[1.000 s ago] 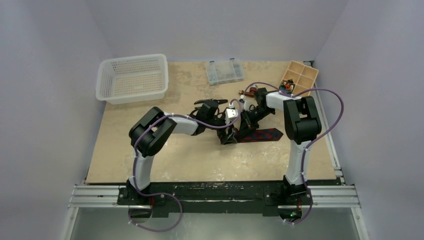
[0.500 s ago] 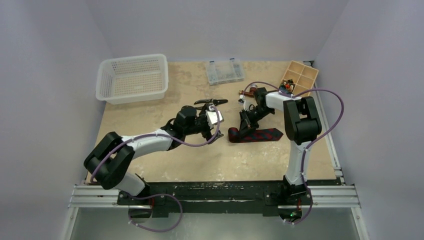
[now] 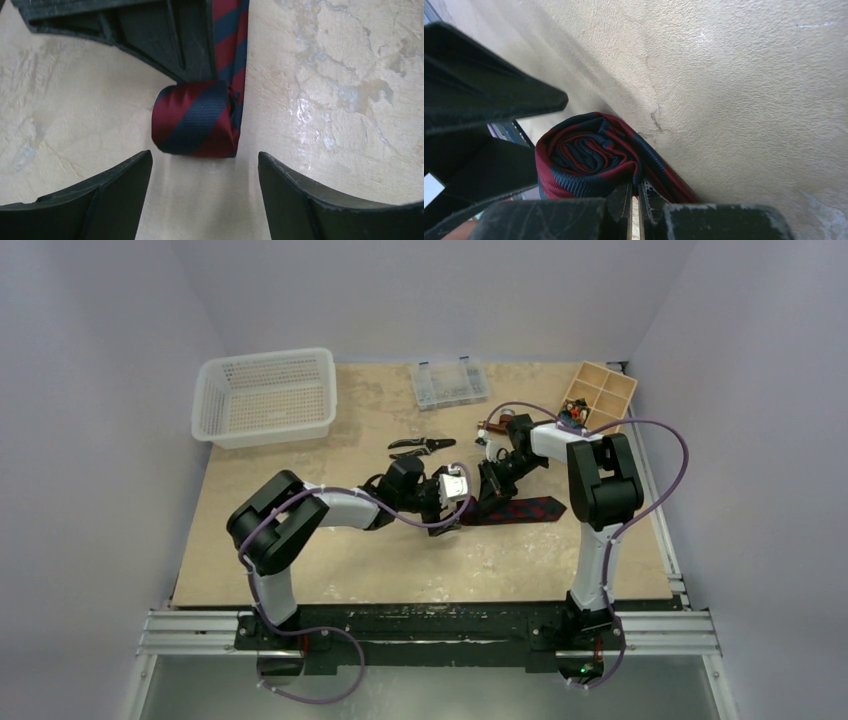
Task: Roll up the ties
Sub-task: Roll the tie at the center of the board.
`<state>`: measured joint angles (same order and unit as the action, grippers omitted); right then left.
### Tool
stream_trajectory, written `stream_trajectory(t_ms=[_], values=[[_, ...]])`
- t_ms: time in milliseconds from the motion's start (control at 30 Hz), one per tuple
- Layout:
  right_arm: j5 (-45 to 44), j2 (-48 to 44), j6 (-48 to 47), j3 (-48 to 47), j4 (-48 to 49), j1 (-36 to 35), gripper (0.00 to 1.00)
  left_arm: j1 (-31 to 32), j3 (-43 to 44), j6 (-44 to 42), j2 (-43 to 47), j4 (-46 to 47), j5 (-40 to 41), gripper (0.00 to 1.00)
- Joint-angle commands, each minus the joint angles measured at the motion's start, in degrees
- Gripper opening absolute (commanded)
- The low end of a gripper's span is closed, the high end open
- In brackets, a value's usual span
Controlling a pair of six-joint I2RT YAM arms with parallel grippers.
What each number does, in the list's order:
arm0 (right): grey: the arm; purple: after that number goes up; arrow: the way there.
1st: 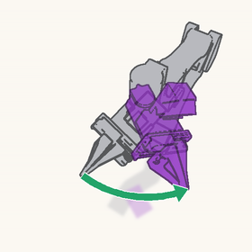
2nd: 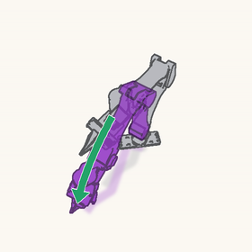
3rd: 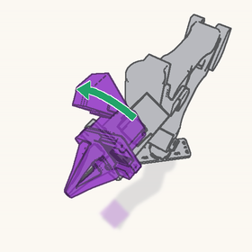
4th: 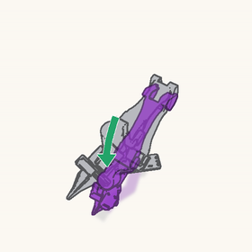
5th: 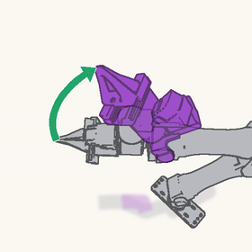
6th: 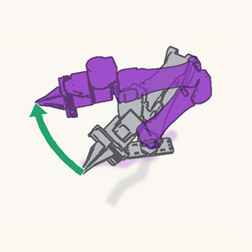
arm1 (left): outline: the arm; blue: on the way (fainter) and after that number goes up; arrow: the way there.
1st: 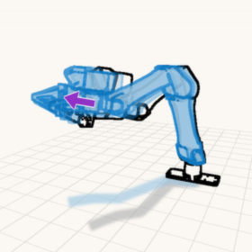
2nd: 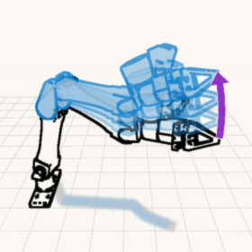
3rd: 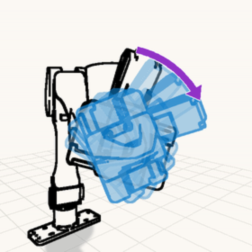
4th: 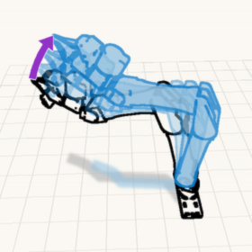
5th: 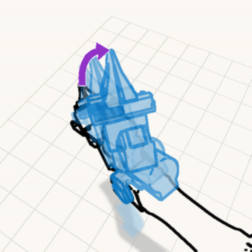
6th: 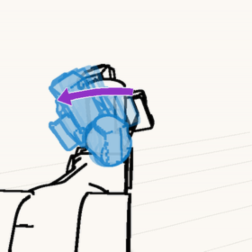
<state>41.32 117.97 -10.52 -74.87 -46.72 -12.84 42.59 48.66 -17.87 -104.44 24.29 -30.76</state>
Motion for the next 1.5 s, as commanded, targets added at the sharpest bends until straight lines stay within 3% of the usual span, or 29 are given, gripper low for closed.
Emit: stream_trajectory(t_ms=[0, 100, 500, 1033, 1467], values=[[-12.52, 1.62, -4.02, 1.54, 5.48, -0.25, 0.0, 2.49, 4.28, -3.79, 0.58, 1.64, 0.63, 0.76], [-12.49, 1.49, -4.39, 2.62, 5.42, -0.41, 0.0, 3.47, 3.42, -3.77, 0.75, 1.93, 1.12, 0.75], [-11.65, -1.35, -4.03, 6.48, 5.57, -2.02, 0.0, 3.62, -7.41, 0.74, -0.75, 18.78, 5.71, 0.81], [-7.74, -5.42, 2.56, 9.66, 7.84, -6.98, 0.0, 3.66, -7.78, 6.94, -1.99, 21.66, 3.19, 0.8], [-5.91, -3.63, 3.32, 9.14, 8.99, -7.66, 0.0, 4.78, -8.61, 3.68, -3.14, 20.84, 2.74, 0.55]])
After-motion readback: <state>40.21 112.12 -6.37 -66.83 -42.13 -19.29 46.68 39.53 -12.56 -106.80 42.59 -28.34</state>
